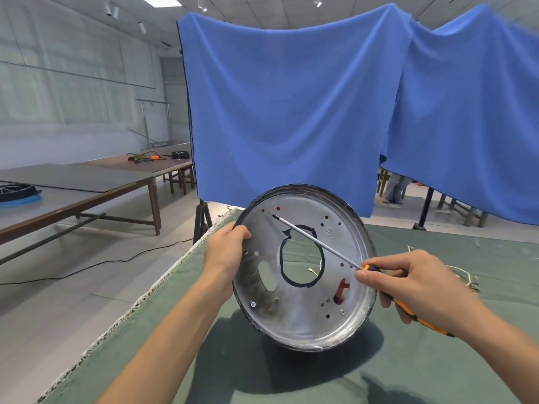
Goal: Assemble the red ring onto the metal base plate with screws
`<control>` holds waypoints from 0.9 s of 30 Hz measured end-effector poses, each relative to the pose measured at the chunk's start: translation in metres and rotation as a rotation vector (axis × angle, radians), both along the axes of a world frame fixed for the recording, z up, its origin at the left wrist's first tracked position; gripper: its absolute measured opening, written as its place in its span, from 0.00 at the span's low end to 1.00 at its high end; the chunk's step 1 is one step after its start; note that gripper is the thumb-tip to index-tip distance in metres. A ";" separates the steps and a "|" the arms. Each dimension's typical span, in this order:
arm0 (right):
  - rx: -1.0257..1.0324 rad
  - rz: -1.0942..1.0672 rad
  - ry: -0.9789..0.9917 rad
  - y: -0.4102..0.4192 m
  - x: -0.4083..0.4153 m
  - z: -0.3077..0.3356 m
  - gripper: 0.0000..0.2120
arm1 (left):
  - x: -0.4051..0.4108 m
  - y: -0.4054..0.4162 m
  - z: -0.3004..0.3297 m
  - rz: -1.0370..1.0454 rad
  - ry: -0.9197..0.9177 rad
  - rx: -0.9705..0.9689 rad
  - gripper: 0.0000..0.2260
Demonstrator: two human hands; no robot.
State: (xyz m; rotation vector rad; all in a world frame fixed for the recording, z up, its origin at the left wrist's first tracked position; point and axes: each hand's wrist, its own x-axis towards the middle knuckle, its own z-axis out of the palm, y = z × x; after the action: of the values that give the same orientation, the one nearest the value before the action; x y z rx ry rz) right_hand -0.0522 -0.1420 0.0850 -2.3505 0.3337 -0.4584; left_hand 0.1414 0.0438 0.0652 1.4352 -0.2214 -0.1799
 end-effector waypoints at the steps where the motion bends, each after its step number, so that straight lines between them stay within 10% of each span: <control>1: -0.008 -0.005 0.004 0.001 0.000 0.001 0.07 | -0.002 0.000 0.000 0.005 -0.004 -0.004 0.05; 27: -0.097 -0.107 0.035 0.013 -0.009 0.018 0.13 | -0.015 -0.005 0.008 0.050 -0.109 0.011 0.05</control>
State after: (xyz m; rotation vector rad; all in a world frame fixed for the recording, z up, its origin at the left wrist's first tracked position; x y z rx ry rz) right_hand -0.0613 -0.1290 0.1030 -2.4452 0.4648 -0.4950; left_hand 0.1267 0.0392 0.0736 1.4616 -0.2739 -0.0624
